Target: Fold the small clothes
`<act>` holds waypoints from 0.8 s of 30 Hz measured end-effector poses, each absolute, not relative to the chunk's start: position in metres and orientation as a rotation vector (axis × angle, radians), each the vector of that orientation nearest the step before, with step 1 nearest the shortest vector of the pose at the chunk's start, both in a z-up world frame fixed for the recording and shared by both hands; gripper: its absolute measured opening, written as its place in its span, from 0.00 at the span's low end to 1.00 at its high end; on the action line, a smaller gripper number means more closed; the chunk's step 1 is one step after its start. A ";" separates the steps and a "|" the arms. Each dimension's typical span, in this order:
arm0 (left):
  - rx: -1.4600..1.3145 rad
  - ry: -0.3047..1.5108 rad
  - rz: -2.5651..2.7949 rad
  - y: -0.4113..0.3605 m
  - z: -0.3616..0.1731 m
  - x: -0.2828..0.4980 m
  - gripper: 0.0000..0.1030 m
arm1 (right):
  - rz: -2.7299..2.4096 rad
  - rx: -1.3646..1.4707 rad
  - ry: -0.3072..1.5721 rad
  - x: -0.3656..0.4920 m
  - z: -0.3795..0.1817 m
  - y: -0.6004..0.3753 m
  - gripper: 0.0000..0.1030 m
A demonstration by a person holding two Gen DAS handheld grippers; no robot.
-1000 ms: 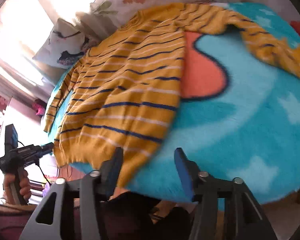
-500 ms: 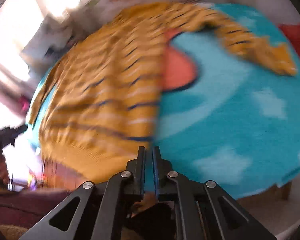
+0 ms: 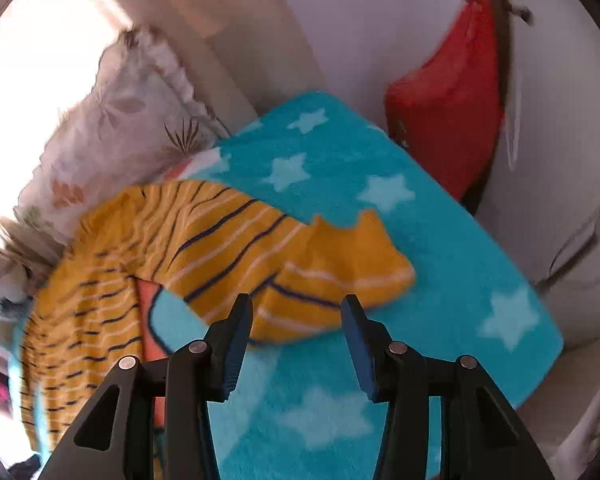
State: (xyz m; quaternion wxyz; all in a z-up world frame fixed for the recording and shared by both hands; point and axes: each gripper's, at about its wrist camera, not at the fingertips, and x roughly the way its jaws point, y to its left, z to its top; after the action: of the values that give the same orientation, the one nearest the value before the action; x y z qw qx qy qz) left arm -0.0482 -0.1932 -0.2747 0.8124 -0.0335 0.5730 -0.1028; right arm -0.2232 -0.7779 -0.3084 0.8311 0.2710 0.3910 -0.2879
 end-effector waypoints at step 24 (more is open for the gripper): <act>0.023 1.276 -0.354 -0.257 -0.288 -0.022 0.39 | -0.681 1.029 0.612 -0.372 -0.372 -0.826 0.12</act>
State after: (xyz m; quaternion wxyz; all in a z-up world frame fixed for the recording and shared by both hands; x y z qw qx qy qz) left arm -0.0223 -0.2567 -0.2885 0.7886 0.0107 0.5924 -0.1644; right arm -0.3717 -0.8262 -0.3725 0.7719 0.4750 0.2825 -0.3143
